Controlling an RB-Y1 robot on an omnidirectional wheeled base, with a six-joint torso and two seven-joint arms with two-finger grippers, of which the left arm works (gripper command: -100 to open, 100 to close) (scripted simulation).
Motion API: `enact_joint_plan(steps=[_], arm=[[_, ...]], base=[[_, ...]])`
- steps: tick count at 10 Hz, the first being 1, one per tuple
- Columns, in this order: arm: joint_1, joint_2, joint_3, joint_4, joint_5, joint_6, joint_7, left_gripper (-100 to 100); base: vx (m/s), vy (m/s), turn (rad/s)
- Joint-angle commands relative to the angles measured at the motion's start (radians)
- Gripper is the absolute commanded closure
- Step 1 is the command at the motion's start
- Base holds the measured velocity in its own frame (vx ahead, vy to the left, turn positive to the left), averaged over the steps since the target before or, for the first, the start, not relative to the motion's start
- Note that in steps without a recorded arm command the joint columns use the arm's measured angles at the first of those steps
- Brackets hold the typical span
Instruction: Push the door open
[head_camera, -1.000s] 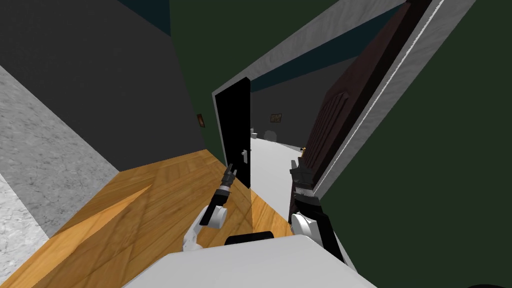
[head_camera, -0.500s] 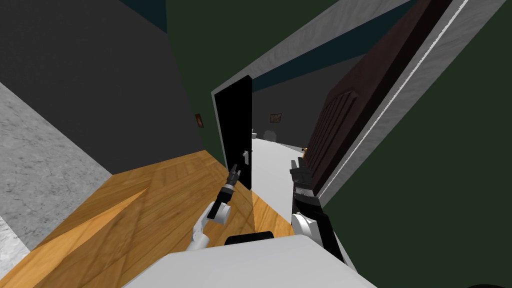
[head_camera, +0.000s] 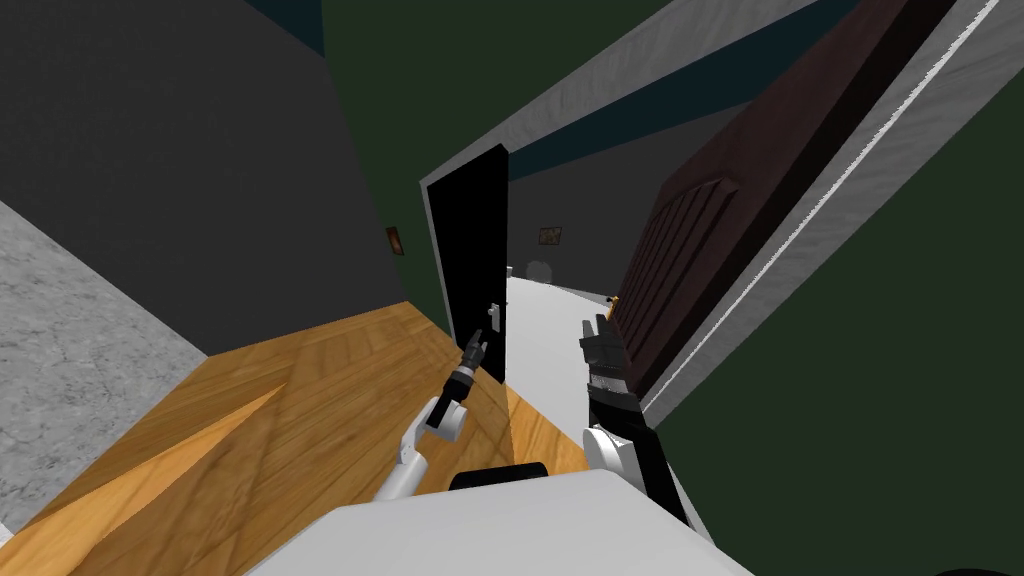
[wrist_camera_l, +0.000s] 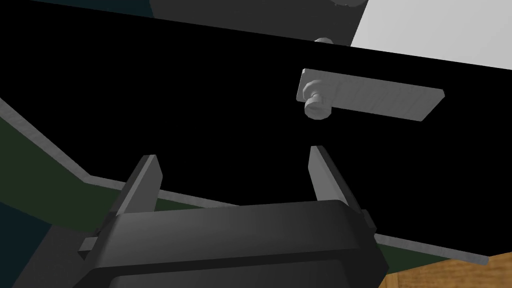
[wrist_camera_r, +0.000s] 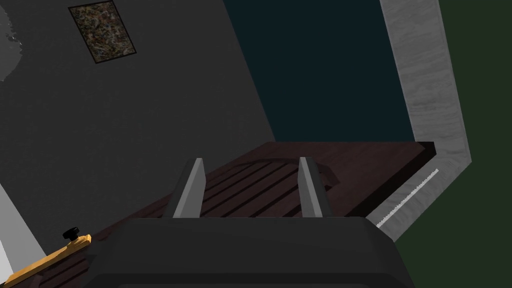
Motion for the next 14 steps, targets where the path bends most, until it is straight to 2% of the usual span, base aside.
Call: enact_joint_plan(steps=[1, 4, 5, 13, 14], arm=[[-0.038, -0.001, -0.011, 0.05, -0.007, -0.007, 0.01, -100], [-0.104, -0.002, -0.034, 0.154, -0.022, -0.015, 0.029, -100], [-0.104, -0.002, -0.034, 0.157, -0.022, -0.015, 0.029, -100], [-0.262, -0.013, -0.09, 0.389, -0.057, -0.033, 0.074, -100], [-0.262, -0.013, -0.09, 0.393, -0.057, -0.033, 0.074, -100]], base=[[0.063, 0.08, -0.04], [0.071, 0.101, -0.044], [0.065, 0.081, -0.014], [0.08, 0.102, -0.035], [0.067, 0.074, -0.014]])
